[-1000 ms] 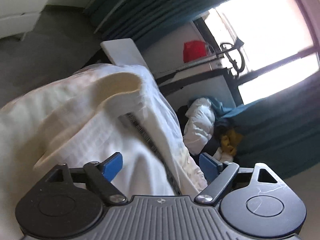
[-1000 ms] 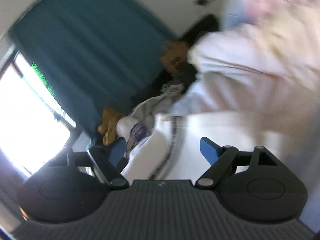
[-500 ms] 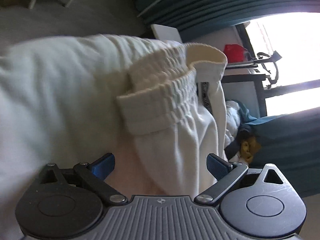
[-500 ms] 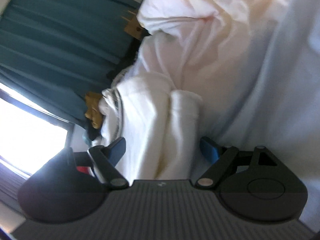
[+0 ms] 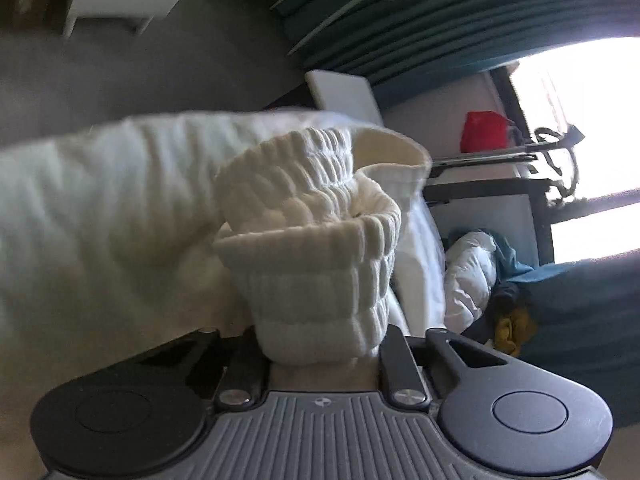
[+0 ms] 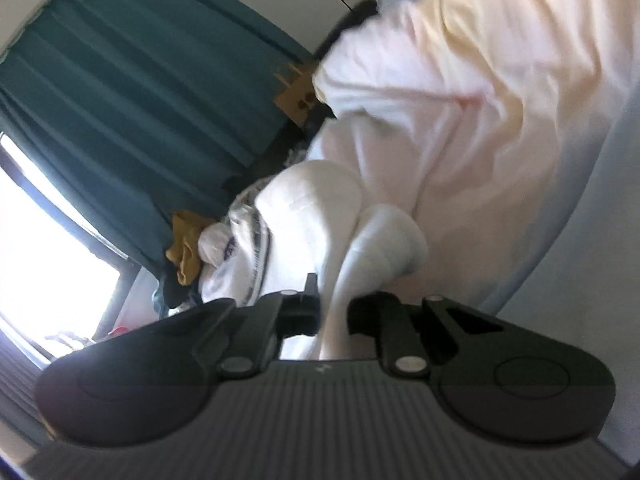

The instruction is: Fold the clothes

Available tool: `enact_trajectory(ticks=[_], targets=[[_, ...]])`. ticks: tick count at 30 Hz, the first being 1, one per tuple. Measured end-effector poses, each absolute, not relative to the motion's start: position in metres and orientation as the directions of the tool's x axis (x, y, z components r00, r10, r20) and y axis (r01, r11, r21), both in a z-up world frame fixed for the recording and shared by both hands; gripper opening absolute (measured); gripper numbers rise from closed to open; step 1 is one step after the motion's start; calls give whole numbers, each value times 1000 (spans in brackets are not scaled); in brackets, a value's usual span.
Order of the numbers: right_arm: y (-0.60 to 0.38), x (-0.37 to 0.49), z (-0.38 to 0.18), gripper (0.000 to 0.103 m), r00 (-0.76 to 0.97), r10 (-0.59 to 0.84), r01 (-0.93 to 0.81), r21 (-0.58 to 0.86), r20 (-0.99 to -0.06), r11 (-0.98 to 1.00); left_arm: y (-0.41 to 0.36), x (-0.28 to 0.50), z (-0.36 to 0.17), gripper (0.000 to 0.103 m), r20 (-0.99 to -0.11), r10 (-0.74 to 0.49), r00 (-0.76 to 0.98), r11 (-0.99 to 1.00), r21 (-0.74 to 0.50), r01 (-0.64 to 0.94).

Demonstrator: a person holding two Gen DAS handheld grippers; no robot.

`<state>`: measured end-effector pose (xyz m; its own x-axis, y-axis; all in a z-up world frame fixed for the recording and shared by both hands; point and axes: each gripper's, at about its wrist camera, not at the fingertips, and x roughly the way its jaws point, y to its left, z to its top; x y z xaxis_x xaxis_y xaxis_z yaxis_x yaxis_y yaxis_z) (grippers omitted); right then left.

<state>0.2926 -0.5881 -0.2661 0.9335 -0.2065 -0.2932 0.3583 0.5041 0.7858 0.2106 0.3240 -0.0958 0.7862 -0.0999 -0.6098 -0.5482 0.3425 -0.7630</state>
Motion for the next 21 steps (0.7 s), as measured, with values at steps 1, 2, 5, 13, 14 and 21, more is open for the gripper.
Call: enact_trajectory(ticks=[1,2,5,13,14,21], targets=[[-588,286,-260,11,937,-209,348,790,-279,506,324,206,-86,13,-599,-96,795,346,-769,-537],[-588,278,-255,11,940,-207,341,796,-273,500,324,202,-77,13,-588,-91,804,350,-775,-527],[-586,255,-243,11,945,-198,324,818,-259,475,329,185,-51,12,-573,-67,817,378,-772,-511],[-569,185,-236,10,916,-206,398,840,-344,368,361,110,-12,13,-607,-74,791,433,-734,-522],[-568,175,-239,10,906,-200,421,845,-373,329,367,96,-14,13,-618,-77,782,438,-726,-530],[-570,125,-286,15,810,-105,577,816,-576,-26,392,30,-82,18,-639,-142,756,447,-723,-527]])
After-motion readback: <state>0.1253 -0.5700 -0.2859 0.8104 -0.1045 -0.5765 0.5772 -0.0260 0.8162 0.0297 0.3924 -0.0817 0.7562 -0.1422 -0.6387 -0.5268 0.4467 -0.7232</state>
